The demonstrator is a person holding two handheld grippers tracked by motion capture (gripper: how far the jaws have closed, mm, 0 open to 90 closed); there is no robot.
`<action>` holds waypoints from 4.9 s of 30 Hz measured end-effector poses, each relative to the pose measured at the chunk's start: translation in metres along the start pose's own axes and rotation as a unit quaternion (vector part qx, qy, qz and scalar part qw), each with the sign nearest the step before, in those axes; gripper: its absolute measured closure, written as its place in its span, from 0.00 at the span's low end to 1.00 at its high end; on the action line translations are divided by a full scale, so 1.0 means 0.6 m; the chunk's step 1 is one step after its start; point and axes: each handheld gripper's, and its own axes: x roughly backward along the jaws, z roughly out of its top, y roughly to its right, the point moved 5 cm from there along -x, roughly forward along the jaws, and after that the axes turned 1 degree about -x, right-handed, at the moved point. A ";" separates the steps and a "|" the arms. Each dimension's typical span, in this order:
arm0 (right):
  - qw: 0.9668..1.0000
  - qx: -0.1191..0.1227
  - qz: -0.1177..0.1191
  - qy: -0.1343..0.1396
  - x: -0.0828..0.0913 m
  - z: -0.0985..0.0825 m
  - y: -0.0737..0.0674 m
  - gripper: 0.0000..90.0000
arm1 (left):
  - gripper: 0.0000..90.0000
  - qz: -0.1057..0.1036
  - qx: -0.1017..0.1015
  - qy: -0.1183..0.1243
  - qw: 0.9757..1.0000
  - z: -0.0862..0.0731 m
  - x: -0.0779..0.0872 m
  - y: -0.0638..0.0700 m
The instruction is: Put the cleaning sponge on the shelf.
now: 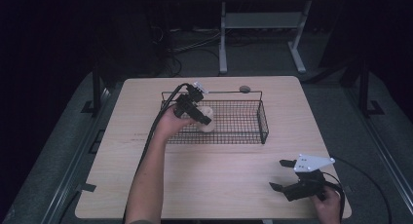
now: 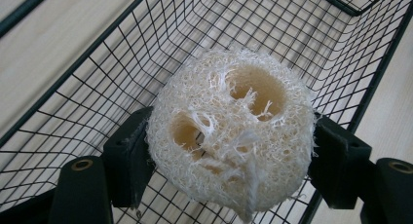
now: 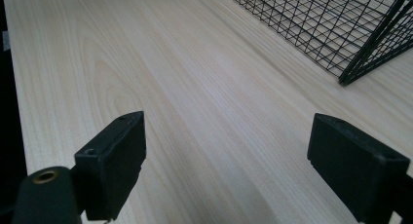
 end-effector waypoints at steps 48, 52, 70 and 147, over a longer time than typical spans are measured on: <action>1.000 0.001 0.000 0.004 0.000 0.002 -0.001 0.15 | 0.27 -0.002 0.020 -0.026 0.999 -0.014 -0.037 0.000; 1.000 0.000 0.001 0.004 0.000 0.002 -0.001 0.15 | 0.26 -0.004 0.018 -0.023 1.000 -0.014 -0.032 0.001; 1.000 0.003 0.000 0.002 -0.001 0.002 -0.002 0.15 | 0.23 -0.003 0.009 -0.001 1.000 -0.013 -0.009 0.007; 1.000 -0.007 -0.001 -0.006 0.000 -0.005 0.000 0.15 | 0.23 -0.013 -0.061 0.035 0.997 -0.063 0.084 0.115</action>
